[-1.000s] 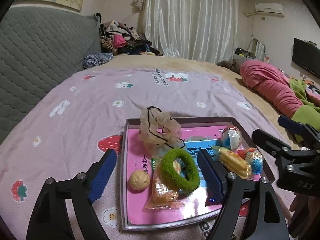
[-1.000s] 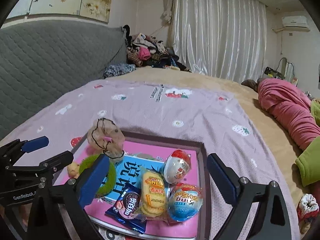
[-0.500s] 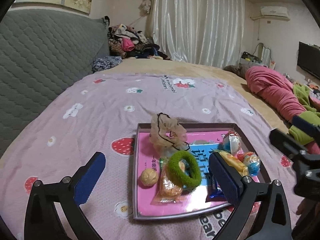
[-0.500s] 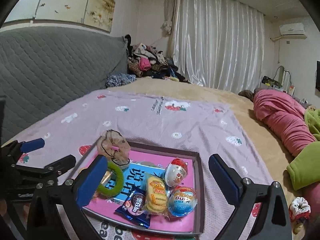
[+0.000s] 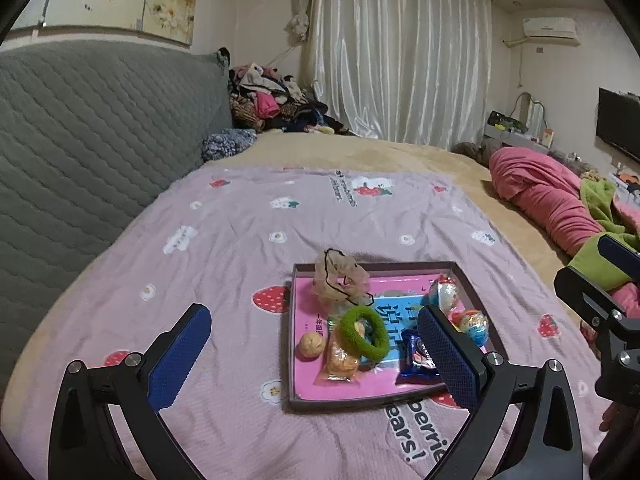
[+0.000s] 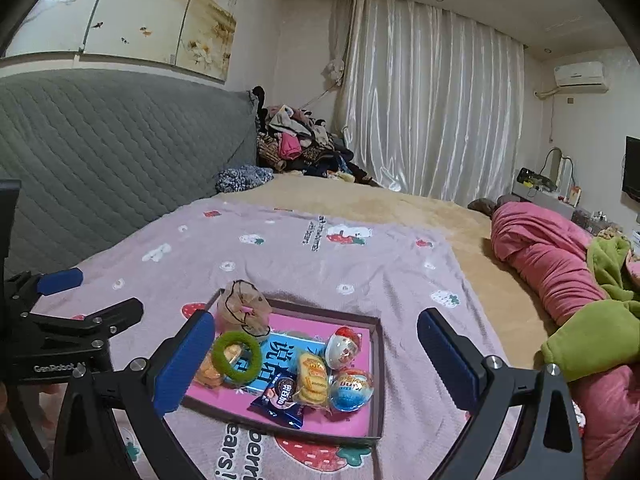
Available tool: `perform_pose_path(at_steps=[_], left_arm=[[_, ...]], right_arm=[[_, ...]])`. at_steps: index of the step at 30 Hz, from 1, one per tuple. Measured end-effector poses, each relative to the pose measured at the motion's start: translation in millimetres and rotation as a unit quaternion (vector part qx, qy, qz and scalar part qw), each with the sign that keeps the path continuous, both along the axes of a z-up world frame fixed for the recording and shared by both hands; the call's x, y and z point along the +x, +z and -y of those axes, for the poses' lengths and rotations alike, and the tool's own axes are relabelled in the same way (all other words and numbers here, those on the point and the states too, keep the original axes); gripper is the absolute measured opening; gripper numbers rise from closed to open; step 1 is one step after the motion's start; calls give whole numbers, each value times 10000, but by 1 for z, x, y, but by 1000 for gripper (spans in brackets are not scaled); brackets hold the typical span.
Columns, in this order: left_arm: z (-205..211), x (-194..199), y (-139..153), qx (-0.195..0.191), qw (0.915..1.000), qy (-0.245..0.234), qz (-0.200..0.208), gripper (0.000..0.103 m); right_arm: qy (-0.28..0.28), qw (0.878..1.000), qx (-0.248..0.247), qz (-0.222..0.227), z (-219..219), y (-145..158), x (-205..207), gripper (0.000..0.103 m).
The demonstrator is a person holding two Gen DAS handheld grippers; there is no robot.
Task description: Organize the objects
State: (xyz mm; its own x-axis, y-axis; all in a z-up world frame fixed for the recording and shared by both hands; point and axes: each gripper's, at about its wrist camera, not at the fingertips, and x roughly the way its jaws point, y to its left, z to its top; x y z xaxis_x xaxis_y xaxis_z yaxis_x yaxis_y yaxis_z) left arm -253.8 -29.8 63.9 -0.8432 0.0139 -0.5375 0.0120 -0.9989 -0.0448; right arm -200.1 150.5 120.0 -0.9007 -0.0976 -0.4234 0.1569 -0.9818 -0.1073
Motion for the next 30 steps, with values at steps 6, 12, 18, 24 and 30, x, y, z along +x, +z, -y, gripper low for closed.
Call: perform_pose_path(at_steps=[6, 12, 18, 24, 30], left_arm=[[-2, 17, 26, -127, 9999, 9, -48, 103], [1, 39, 49, 18, 9998, -43, -167, 103], [-3, 64, 62, 27, 9997, -109, -207, 103], [-6, 93, 70, 34, 9996, -137, -255, 103], [-9, 130, 74, -117, 9990, 63, -435, 103]], right_arm=[[-21, 10000, -8, -80, -1, 20, 15, 102], [0, 9997, 20, -246, 1, 42, 35, 102], [-25, 9995, 10, -313, -1, 55, 60, 102], [-26, 9997, 40, -259, -3, 58, 83, 102], [-16, 9998, 41, -192, -3, 55, 107, 102]])
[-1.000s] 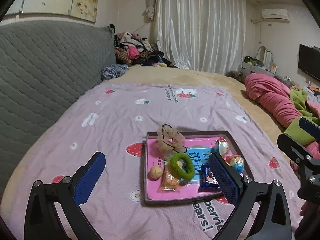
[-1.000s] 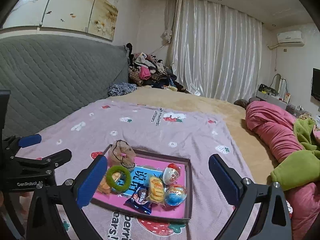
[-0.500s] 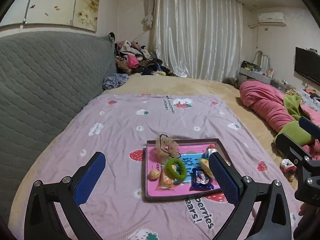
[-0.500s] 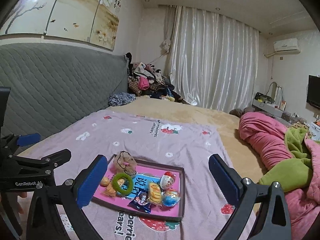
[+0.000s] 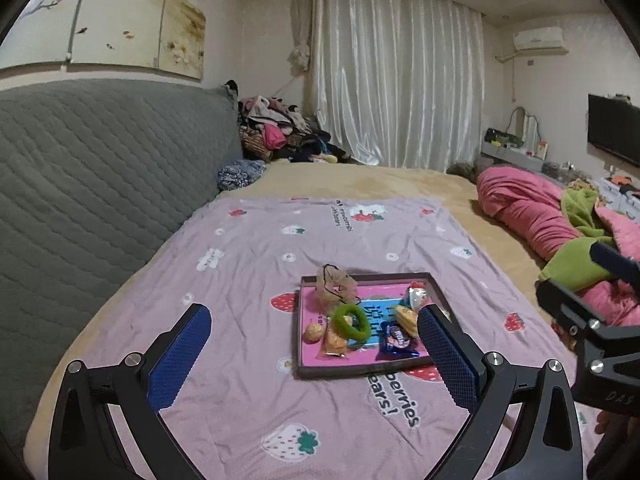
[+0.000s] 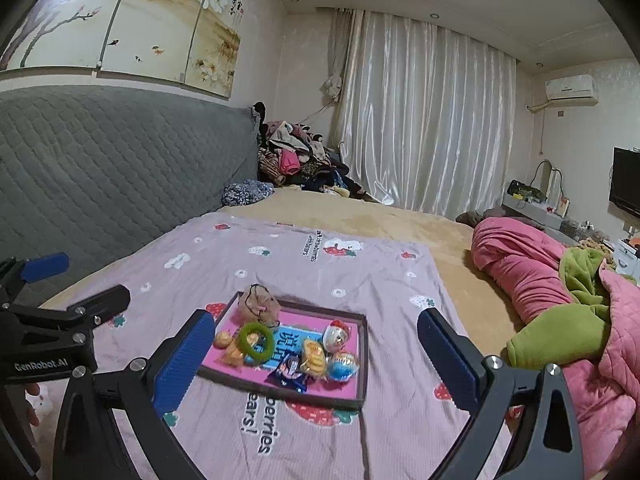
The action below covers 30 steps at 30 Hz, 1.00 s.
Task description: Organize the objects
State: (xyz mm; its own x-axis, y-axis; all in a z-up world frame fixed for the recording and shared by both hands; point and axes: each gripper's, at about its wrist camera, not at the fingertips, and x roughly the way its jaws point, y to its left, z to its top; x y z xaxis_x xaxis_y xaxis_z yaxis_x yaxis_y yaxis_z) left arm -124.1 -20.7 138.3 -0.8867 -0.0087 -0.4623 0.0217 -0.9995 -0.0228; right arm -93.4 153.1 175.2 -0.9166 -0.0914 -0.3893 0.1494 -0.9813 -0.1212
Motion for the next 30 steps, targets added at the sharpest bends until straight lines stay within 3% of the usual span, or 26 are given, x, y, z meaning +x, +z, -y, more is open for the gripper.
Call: perform_pose_path(at_steps=[14, 30], left_arm=[[0, 57, -2, -41, 10000, 63, -6, 103], [-9, 88, -17, -46, 9998, -78, 186, 103]], right_arm=[[-43, 10000, -14, 56, -8, -2, 46, 102], [-85, 9999, 82, 97, -8, -9, 75, 102]])
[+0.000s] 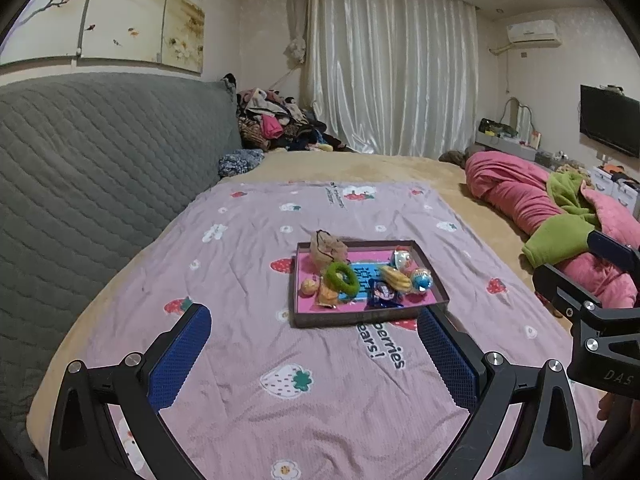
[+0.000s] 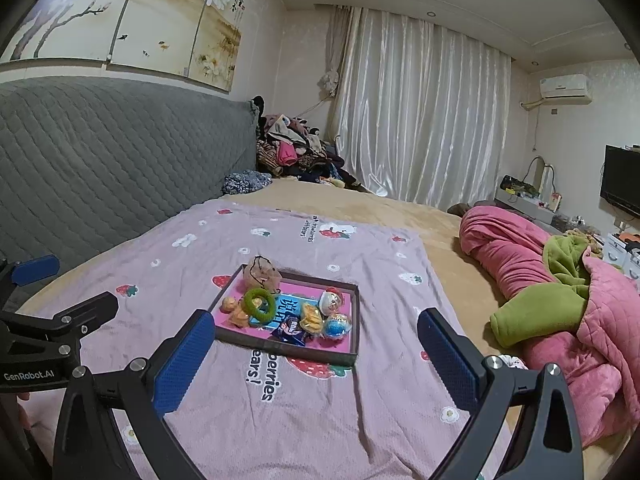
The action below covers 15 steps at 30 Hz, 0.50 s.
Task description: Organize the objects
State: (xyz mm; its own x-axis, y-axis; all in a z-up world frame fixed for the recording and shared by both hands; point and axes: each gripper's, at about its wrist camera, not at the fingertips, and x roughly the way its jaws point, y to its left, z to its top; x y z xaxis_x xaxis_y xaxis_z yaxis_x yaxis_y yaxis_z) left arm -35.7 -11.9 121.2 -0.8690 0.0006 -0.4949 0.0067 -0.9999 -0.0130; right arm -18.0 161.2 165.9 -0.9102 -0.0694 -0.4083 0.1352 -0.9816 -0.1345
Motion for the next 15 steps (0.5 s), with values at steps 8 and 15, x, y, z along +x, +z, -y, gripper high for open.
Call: perform_pose_path(at_steps=[8, 15], left_arm=[[-2, 7, -8, 127, 9999, -33, 60, 103], [-8, 4, -16, 69, 9999, -51, 104, 103]], right_arm=[[-35, 9999, 20, 109, -4, -10, 7, 102], [-116, 9996, 15, 263, -12, -23, 5, 102]])
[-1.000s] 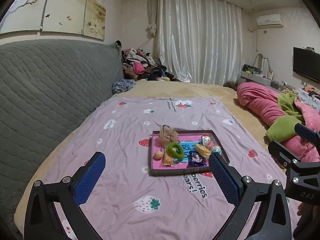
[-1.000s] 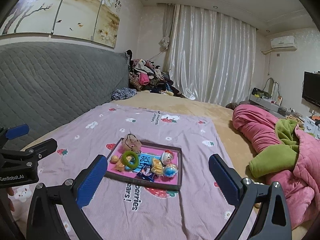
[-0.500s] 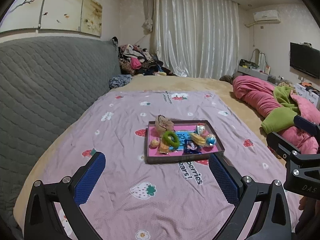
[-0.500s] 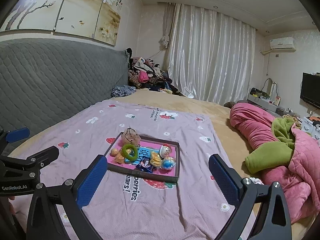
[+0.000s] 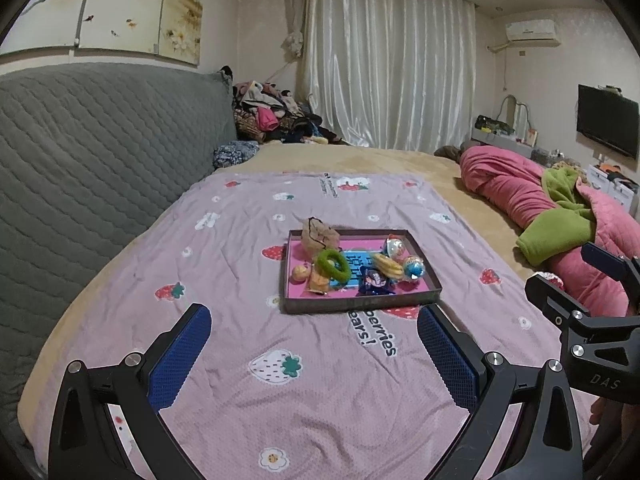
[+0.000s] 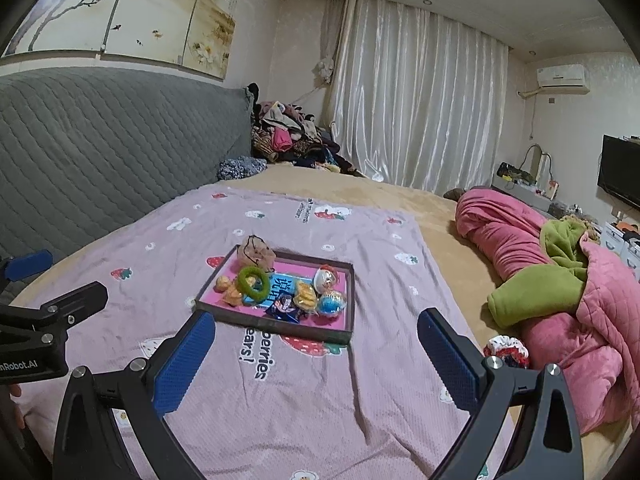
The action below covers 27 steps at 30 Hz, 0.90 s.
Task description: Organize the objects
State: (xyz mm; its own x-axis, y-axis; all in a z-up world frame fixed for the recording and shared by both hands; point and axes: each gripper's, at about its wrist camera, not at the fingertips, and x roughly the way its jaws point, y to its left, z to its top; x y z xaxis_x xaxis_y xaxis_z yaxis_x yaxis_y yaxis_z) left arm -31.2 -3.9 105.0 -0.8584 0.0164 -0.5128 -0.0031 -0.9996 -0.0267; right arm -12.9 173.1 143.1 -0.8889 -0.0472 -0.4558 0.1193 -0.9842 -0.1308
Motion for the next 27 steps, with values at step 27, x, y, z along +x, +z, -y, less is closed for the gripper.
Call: perform_pose_path(at_steps=[27], left_arm=[[-2, -34, -64, -80, 9972, -5, 741, 103]], right_arm=[[-21, 9980, -41, 628, -5, -54, -25, 102]])
